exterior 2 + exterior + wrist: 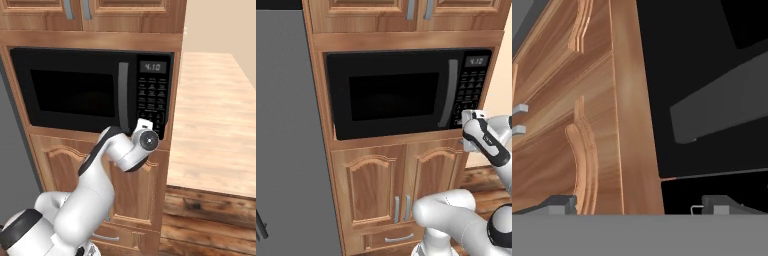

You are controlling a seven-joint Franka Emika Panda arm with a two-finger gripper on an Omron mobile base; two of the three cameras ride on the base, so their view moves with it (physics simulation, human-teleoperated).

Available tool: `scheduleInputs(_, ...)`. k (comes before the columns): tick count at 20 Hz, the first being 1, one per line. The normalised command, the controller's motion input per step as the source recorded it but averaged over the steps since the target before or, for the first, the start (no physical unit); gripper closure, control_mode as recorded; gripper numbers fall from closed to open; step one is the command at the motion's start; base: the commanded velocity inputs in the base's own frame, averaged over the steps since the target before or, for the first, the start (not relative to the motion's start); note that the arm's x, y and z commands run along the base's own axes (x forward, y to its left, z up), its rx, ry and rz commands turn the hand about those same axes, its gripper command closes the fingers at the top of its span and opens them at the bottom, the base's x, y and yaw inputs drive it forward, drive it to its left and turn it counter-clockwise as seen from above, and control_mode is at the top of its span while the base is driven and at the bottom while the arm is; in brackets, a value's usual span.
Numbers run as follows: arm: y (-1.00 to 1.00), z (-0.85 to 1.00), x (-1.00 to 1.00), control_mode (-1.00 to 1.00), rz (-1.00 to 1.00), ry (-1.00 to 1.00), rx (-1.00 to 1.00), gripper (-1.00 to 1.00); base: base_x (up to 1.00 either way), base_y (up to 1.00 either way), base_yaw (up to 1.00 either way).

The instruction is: Remove the pear from the bowl and place it on the small plate. Then place the bowl with only the shrimp in the microwave, close the door, and press the start button to microwave the shrimp.

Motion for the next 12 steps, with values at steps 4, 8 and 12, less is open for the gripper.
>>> scheduleInputs(4, 0.0, -0.07, 0.11, -1.0, 0.0, 0.0, 0.0, -1.0, 0.0, 0.0, 0.0)
scheduleInputs(8, 0.0, -0.04, 0.1, -1.0, 0.0, 0.0, 0.0, -1.0, 0.0, 0.0, 0.0)
scheduleInputs(12, -0.06, -0.04, 0.09, -1.0, 0.0, 0.0, 0.0, -1.0, 0.0, 0.0, 0.0)
